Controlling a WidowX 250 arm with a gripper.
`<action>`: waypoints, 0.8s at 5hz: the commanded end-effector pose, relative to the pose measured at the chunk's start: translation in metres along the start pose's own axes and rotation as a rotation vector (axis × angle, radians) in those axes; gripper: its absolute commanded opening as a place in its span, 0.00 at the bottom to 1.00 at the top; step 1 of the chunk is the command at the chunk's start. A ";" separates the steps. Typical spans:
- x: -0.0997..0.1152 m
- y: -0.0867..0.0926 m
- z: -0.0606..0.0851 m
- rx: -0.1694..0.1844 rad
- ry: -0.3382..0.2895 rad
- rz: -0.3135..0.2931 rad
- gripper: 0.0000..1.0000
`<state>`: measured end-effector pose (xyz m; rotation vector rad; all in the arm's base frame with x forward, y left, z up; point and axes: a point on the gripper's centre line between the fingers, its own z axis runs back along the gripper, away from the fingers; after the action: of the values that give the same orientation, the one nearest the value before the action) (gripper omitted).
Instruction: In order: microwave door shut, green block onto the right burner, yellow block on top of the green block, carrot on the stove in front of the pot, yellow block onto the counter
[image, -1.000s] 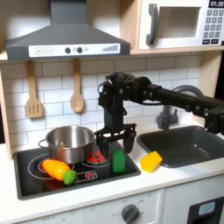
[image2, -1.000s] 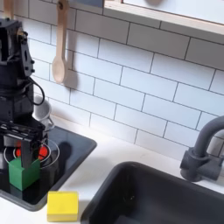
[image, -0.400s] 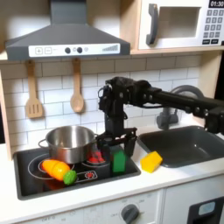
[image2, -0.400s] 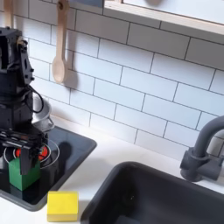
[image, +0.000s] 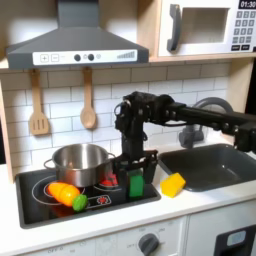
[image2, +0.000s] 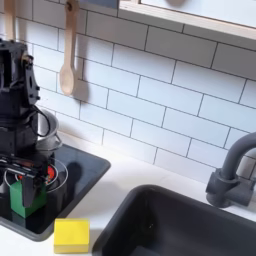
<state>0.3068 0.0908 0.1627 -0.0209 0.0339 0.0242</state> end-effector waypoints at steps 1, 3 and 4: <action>-0.001 0.000 -0.010 0.019 0.011 0.001 1.00; 0.000 0.000 -0.012 0.037 0.007 0.001 0.00; 0.002 -0.001 -0.011 0.035 -0.002 0.005 0.00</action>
<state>0.3071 0.0905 0.1525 0.0164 0.0329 0.0315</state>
